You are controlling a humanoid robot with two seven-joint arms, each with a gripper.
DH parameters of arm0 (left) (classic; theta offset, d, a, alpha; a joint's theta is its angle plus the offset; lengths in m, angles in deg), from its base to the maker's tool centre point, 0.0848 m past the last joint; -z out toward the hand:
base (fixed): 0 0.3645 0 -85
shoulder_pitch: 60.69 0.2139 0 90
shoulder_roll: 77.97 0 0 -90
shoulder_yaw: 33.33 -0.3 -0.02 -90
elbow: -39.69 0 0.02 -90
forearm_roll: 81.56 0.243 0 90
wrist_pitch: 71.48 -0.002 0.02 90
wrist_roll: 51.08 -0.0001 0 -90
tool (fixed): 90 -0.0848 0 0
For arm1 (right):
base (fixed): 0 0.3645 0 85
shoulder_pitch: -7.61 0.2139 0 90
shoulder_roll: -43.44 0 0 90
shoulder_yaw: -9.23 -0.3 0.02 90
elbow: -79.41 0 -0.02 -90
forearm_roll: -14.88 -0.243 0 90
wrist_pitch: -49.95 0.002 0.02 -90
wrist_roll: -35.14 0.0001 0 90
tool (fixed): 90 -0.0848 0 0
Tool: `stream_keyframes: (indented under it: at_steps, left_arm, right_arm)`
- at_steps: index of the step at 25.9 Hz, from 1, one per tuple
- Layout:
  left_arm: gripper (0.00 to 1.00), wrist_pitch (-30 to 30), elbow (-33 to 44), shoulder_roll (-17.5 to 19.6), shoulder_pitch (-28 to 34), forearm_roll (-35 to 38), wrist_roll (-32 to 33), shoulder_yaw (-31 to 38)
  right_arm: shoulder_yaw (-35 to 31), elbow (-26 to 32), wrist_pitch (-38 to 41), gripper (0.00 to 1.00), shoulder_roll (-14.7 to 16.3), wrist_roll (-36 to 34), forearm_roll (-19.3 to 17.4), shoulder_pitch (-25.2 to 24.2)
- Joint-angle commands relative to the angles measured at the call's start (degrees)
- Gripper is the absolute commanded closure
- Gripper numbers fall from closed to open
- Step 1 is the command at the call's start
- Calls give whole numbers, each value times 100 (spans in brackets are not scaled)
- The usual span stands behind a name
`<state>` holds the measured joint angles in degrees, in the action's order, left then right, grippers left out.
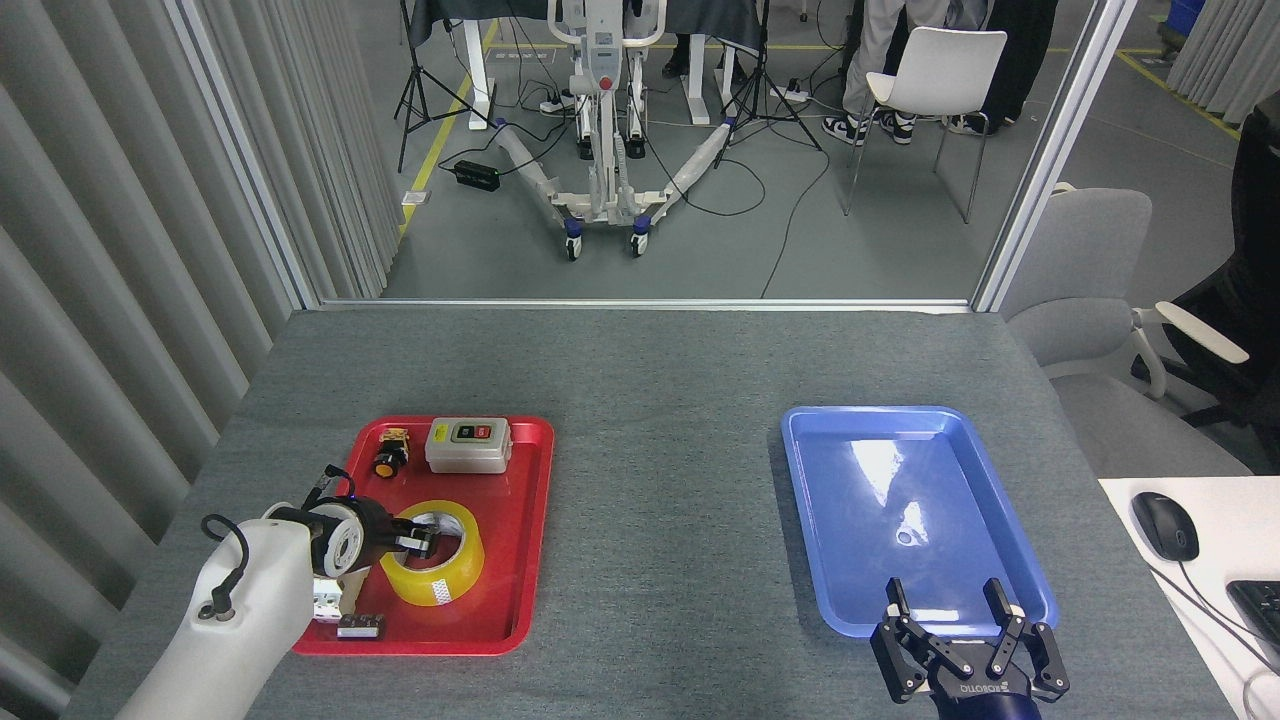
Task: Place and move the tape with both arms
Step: 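Grasp the yellow tape roll's rim with the left gripper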
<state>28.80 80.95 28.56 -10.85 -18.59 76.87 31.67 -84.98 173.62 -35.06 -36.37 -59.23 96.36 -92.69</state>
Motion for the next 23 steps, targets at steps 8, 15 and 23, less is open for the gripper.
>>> stream_keyframes:
  at_steps: [8,15,23]
  left_arm:
    - [50,282,-57,26,-9,66,-7,-13]
    - [60,440,-57,44,-17,66,-7,-13]
    - [76,536,-57,44,-17,66,2,-22]
  right_arm:
    - [7,-8,3,0,1,-12,-9,-16]
    - [16,1,3,0,27,-21,-9,-34]
    - [7,-8,20,0,53,-21,-17,-52]
